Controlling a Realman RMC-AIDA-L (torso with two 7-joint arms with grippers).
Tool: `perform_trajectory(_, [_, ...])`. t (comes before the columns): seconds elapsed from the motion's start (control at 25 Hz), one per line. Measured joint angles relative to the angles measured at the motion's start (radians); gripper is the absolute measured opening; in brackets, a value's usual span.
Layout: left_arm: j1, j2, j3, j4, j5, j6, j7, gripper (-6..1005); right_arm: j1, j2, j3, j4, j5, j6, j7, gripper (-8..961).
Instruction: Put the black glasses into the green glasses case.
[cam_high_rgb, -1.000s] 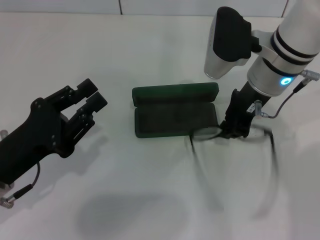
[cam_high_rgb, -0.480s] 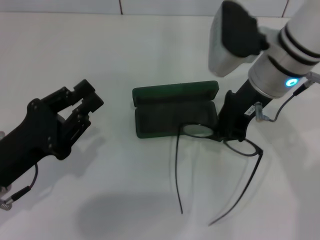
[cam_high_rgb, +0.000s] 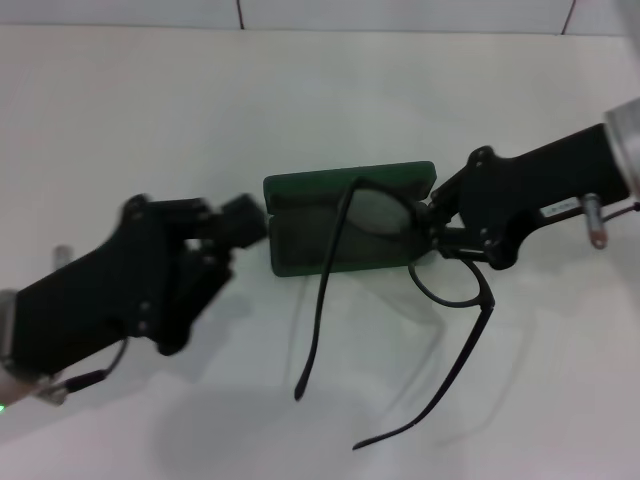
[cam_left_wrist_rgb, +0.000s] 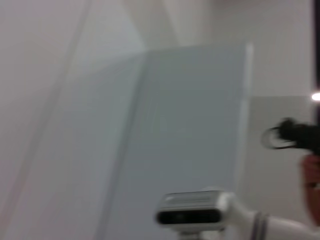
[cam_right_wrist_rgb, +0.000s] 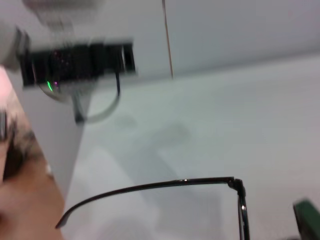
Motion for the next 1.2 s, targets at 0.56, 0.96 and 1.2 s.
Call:
perform_trajectory(0.56, [-0.186, -0.006, 0.080, -0.102, 0.003, 0.001, 0.005, 37, -0.051, -0.001, 0.037, 0.147, 0.341, -0.021, -0.231, 72])
perform_trajectory(0.96, [-0.188, -0.014, 0.085, -0.116, -0.005, -0.046, 0.006, 37, -0.020, 0.001, 0.036, 0.162, 0.346, -0.033, -0.240, 67])
perform_trajectory(1.2, [-0.196, -0.015, 0.085, -0.119, -0.010, -0.068, 0.006, 37, -0.017, 0.002, 0.031, 0.171, 0.373, -0.054, -0.248, 64])
